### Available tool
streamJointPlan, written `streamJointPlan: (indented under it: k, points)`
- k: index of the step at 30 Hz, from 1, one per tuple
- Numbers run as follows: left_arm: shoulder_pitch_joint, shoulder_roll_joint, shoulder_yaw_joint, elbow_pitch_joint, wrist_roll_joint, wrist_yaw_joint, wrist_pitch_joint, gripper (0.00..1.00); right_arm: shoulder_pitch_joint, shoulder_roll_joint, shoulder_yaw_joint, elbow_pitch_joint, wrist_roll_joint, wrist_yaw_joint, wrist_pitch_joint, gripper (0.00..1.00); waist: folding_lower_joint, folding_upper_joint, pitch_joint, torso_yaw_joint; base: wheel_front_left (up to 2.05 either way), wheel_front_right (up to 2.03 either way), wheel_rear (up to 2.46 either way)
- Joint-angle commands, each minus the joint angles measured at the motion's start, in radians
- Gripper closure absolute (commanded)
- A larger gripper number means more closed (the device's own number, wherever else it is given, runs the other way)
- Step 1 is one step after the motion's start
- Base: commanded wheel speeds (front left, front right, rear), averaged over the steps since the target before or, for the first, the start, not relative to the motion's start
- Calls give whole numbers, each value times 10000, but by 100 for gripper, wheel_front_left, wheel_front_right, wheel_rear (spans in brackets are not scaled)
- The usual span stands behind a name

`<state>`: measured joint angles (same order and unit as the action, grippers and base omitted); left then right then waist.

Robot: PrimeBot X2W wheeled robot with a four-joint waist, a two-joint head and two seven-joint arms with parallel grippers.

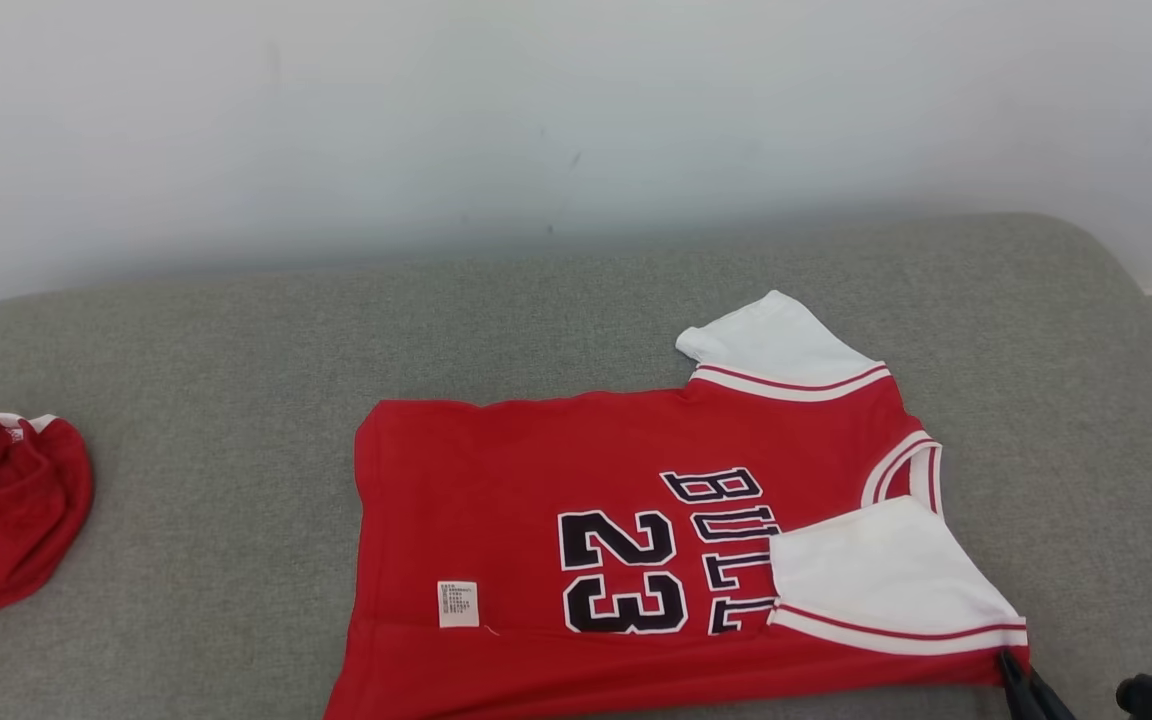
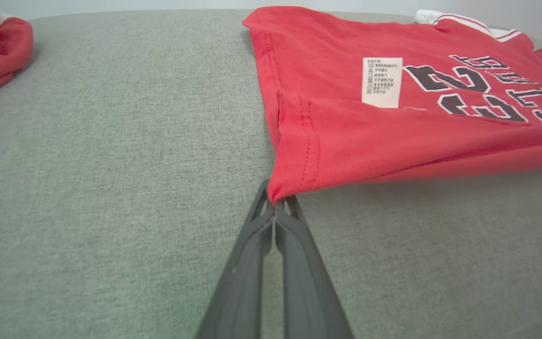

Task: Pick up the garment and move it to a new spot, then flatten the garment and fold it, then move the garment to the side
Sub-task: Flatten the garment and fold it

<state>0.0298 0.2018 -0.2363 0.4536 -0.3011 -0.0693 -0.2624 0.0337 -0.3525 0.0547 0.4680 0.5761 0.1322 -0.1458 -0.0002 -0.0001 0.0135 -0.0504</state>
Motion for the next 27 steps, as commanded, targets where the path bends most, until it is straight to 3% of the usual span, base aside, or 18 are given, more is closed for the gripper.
streamJointPlan:
  k: [1, 5, 6, 7, 8, 9, 16, 27]
  points:
    - [130, 7, 79, -47, -44, 85, -36, 100, 169, 39, -141, -101, -55, -22, 67, 100, 2, 1, 11, 17, 0, 0, 0]
    - [369, -54, -9, 82, -101, 82, -34, 100, 669, 388, -646, -667, -374, -21, 499, 100, 2, 1, -9, 105, 0, 0, 0]
    - [371, -93, -16, 125, -108, 99, -36, 100, 754, 456, -752, -800, -494, -21, 584, 56, 2, 1, -27, 128, 0, 0, 0]
    - [359, -108, -41, 160, -99, 94, -36, 67, 819, 537, -853, -935, -589, -21, 665, 0, 2, 1, -59, 151, 0, 0, 0]
    - [348, -131, -49, 153, -73, 113, -36, 17, 890, 626, -946, -1075, -672, -21, 751, 0, 2, 1, -91, 168, 0, 0, 0]
    - [360, -172, -39, 131, -79, 146, -36, 0, 948, 681, -1080, -1215, -791, -21, 794, 0, 2, 1, -116, 181, 0, 0, 0]
    - [685, -286, 399, -539, -64, 341, -36, 0, 1302, 1107, -1749, -2529, -1450, -21, 849, 0, 2, 1, -293, 258, 0, 0, 0]
    - [902, -477, 1514, -2802, 861, 649, -34, 0, 1314, 1938, -1956, -4031, -1945, -21, 289, 0, 2, 1, -512, 416, 0, 0, 0]
